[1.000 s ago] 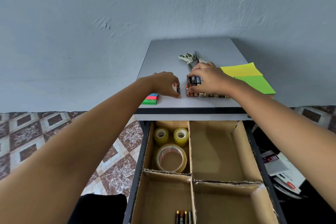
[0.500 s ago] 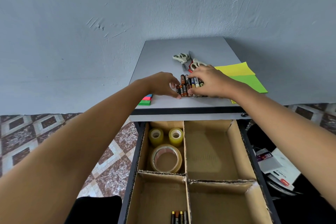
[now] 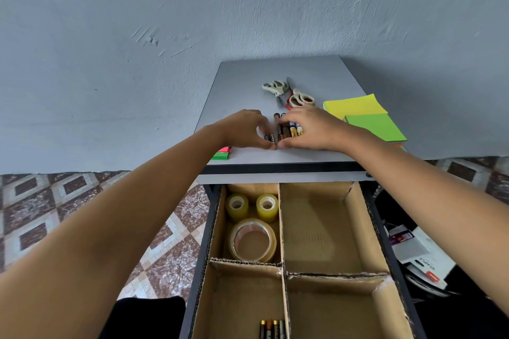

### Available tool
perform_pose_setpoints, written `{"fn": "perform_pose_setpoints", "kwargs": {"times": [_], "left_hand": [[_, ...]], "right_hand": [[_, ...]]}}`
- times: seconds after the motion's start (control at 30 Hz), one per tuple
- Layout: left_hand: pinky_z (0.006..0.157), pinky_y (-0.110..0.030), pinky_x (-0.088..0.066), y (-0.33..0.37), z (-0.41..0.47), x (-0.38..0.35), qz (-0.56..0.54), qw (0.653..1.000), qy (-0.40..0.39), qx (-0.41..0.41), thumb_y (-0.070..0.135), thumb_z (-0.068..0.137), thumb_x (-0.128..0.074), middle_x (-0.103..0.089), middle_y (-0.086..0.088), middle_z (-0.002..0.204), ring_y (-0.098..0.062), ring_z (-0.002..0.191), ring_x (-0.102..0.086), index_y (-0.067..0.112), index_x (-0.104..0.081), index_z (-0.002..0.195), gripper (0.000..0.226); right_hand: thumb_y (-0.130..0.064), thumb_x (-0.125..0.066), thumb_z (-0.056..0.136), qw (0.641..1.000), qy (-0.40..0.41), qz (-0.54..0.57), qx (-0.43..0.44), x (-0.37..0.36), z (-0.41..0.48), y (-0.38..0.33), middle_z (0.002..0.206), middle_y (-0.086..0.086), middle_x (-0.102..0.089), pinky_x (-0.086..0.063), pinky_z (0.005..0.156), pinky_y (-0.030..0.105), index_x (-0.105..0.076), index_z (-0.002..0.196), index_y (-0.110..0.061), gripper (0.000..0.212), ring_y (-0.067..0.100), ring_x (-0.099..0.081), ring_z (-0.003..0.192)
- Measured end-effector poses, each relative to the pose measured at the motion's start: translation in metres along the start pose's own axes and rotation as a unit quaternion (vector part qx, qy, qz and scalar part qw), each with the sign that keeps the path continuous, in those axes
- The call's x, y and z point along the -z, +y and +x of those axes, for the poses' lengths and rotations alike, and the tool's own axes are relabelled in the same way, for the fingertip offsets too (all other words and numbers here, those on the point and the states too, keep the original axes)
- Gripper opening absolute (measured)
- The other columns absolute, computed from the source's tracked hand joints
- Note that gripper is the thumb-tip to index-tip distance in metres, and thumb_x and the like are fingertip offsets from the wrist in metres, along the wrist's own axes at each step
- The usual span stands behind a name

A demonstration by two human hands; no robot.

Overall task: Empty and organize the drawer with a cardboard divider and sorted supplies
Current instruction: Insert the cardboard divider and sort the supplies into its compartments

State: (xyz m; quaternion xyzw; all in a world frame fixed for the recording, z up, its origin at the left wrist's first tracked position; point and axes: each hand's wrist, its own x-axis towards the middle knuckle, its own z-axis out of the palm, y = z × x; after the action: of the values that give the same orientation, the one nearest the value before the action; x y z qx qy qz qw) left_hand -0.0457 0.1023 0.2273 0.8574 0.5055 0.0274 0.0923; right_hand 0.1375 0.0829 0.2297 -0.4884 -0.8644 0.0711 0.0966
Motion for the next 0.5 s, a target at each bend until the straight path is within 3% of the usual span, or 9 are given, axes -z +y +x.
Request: {"fn": "perform_pose_setpoints", "kwargs": {"times": [0.23,0.5], "left_hand": [[0.081,-0.020,-0.034,-0.010,-0.007,0.001,0.010,1.000,-0.003,0.001,0.045,0.083,-0.065,-0.057,-0.005,0.120,-0.009,0.092,-0.046,0.013,-0.057,0.125,0.054],[0.080,-0.020,-0.033,-0.013,-0.009,0.000,0.009,1.000,0.000,-0.005,0.046,0.082,-0.065,-0.057,-0.005,0.118,-0.009,0.092,-0.046,0.014,-0.058,0.124,0.053]], "right_hand": [[-0.052,-0.060,0.083,0.999,-0.028,-0.035,-0.004,-0.008,0.003,-0.005,0.132,0.007,-0.053,-0.039,0.099,0.039,-0.047,0.135,-0.024,0.061,0.024,-0.041,0.127],[-0.049,-0.060,0.084,0.999,-0.012,-0.038,0.025,-0.006,0.002,-0.011,0.127,0.002,-0.057,-0.038,0.093,0.035,-0.051,0.131,-0.021,0.055,0.021,-0.043,0.122]]}}
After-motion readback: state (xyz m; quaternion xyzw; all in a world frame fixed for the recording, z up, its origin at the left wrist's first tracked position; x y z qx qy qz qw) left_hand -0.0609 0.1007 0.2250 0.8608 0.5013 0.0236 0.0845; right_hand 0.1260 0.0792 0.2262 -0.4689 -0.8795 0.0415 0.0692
